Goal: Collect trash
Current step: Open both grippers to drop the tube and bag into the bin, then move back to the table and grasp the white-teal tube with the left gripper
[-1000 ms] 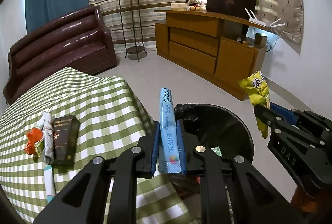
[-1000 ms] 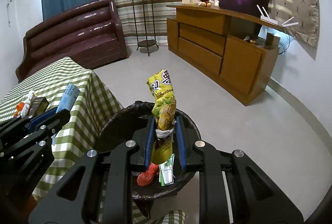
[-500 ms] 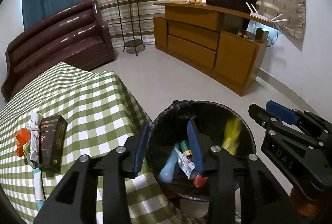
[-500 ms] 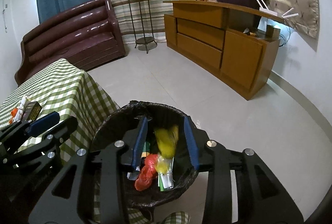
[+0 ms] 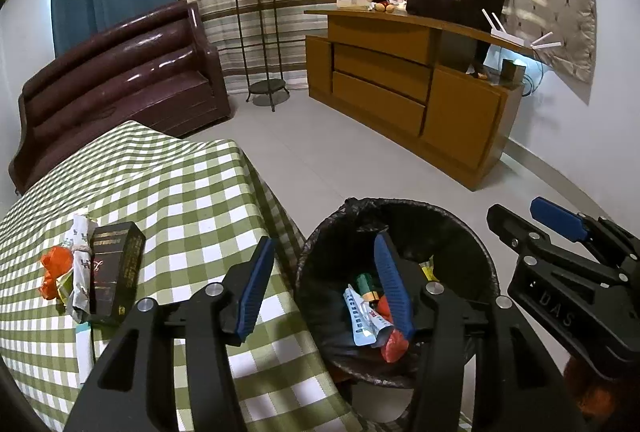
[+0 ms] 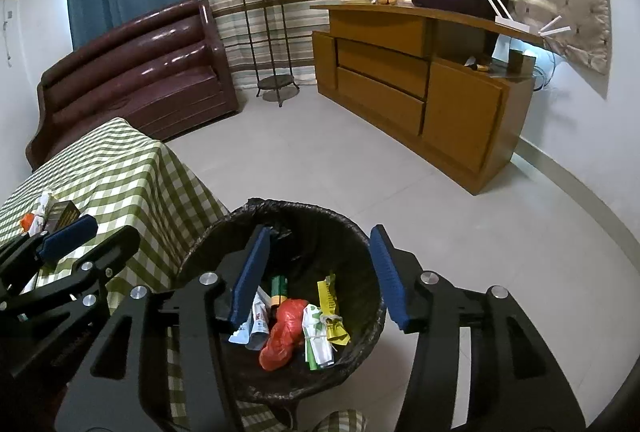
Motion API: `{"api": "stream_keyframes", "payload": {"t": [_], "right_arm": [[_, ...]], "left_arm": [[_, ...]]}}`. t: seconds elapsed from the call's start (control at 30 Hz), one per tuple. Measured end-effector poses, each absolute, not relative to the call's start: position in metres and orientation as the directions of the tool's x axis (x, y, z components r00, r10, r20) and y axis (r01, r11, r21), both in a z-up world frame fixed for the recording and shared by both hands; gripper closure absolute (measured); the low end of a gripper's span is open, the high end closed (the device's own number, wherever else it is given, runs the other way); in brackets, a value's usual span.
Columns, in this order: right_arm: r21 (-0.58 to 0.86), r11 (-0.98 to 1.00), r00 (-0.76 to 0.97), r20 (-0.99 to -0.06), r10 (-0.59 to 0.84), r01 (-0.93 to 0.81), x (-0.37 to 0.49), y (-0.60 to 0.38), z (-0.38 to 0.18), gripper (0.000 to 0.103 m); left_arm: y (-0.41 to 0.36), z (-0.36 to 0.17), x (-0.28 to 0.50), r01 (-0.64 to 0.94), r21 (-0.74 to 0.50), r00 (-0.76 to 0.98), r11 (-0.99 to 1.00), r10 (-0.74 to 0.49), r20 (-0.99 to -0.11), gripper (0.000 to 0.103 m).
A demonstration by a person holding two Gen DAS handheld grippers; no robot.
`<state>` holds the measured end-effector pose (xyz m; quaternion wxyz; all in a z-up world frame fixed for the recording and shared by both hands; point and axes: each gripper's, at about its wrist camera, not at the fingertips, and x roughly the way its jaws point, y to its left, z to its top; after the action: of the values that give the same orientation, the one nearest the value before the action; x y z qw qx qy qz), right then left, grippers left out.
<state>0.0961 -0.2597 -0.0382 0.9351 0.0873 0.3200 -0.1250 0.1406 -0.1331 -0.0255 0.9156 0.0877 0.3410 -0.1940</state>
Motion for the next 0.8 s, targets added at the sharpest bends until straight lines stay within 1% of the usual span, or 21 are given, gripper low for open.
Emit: {"api": "stream_keyframes", "payload": {"t": [0.03, 0.23, 0.33, 0.4, 0.47, 0.5, 0.53, 0.8], "right_arm": [[0.084, 0.953, 0.765, -0.619, -0.178, 0.290, 0.096, -0.259, -0.038, 0.048], [0.090, 0.952, 0.767, -0.617, -0.178, 0.293, 0.094, -0.257, -0.036, 0.048], [0.097, 0.951, 0.767, -0.618, -0.174, 0.294, 0.092, -0.254, -0.035, 0.048], [0.112, 0.948, 0.773, -0.611, -0.169, 0.297, 0.090, -0.252, -0.034, 0.047], [0.127, 0.946, 0.779, -0.606, -0.163, 0.298, 0.087, -0.250, -0.034, 0.043], [0.144, 0.946, 0.785, -0.601, -0.149, 0.290, 0.086, -0.247, -0.034, 0.039], [0.151, 0.947, 0.787, -0.601, -0.140, 0.284, 0.085, -0.244, -0.034, 0.038], [0.128, 0.976, 0.780, -0.623, -0.059, 0.176, 0.089, -0.202, -0.030, 0.036]], "left_arm": [[-0.133, -0.025, 0.141, 0.414, 0.029, 0.693, 0.910, -0.295, -0.658, 0.051], [-0.129, -0.023, 0.140, 0.407, 0.028, 0.697, 0.913, -0.291, -0.655, 0.051], [-0.125, -0.021, 0.139, 0.399, 0.026, 0.700, 0.917, -0.286, -0.655, 0.046], [-0.119, -0.018, 0.136, 0.390, 0.024, 0.704, 0.920, -0.282, -0.652, 0.046], [-0.113, -0.016, 0.134, 0.380, 0.022, 0.707, 0.925, -0.275, -0.651, 0.044], [-0.108, -0.015, 0.132, 0.372, 0.027, 0.711, 0.928, -0.266, -0.651, 0.042], [-0.105, -0.014, 0.130, 0.365, 0.033, 0.716, 0.931, -0.257, -0.649, 0.040], [-0.056, -0.010, 0.119, 0.275, 0.052, 0.739, 0.960, -0.176, -0.650, 0.039]]}}
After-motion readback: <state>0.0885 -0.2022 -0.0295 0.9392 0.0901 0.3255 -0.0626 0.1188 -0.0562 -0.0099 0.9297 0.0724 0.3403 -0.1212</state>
